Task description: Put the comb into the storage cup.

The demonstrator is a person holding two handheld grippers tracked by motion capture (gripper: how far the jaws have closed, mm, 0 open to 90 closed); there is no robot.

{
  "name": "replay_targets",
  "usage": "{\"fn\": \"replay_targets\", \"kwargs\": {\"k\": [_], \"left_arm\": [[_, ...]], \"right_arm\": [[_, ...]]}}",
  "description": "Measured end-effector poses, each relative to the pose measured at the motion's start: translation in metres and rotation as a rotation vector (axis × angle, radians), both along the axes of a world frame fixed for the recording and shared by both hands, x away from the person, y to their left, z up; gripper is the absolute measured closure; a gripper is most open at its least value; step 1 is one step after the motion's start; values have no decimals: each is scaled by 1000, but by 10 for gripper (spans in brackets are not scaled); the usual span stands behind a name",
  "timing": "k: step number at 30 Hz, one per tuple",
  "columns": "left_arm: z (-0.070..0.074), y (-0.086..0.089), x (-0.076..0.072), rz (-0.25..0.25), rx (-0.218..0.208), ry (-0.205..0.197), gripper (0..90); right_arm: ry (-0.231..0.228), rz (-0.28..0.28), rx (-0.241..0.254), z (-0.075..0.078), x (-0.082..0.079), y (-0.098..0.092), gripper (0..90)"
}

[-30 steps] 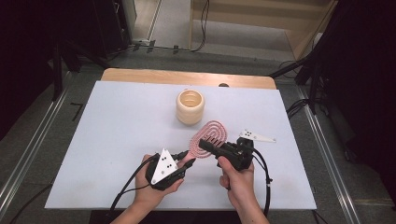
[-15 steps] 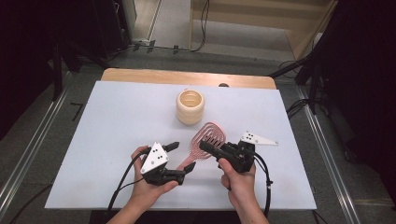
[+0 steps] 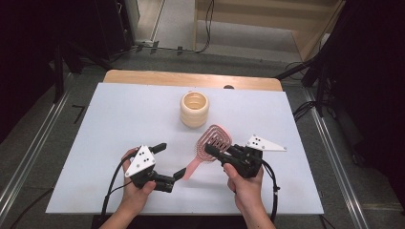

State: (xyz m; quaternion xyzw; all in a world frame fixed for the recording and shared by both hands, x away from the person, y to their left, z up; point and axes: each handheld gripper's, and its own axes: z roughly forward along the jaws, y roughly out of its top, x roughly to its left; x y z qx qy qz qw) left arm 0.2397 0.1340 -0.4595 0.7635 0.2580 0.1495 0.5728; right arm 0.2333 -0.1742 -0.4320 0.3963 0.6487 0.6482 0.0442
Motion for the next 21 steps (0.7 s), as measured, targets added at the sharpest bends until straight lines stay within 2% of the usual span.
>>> {"fn": "replay_targets", "kwargs": {"k": [8,21], "left_arm": [[-5,26,-1,29,0,-31,0],[-11,72,-2,125,6,-32,0]], "right_arm": [[-20,-5,-18,1,-1,1,613],[-53,-33,-53,9,-2,-3,613]]}}
